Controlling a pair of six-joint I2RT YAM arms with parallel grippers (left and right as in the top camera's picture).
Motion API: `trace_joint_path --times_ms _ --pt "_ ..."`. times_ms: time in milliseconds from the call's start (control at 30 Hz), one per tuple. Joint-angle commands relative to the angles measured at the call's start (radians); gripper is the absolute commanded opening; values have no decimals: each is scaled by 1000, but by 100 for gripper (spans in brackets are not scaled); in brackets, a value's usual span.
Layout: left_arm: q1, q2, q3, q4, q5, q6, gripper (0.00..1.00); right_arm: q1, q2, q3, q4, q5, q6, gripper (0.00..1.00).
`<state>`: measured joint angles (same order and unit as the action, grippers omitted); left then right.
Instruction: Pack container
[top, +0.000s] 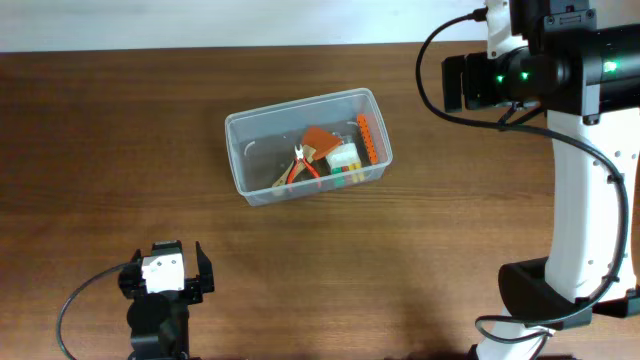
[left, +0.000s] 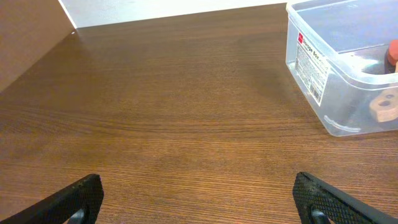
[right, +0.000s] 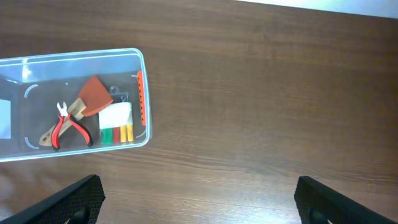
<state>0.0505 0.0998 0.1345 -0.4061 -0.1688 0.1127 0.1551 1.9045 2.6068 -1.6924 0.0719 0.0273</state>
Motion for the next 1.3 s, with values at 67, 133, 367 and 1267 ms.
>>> trace_joint_path --times_ms 67,133,367,1267 --pt "-5 -13 -13 2 7 17 99 8 -11 2 -6 16 11 99" --pt "-5 -13 -13 2 7 17 99 8 -11 2 -6 16 11 99" --pt "-5 -13 -13 2 7 17 99 8 -12 2 -6 16 11 99" --pt "-5 -13 -13 2 7 17 99 -48 -890 -800 517 36 6 99"
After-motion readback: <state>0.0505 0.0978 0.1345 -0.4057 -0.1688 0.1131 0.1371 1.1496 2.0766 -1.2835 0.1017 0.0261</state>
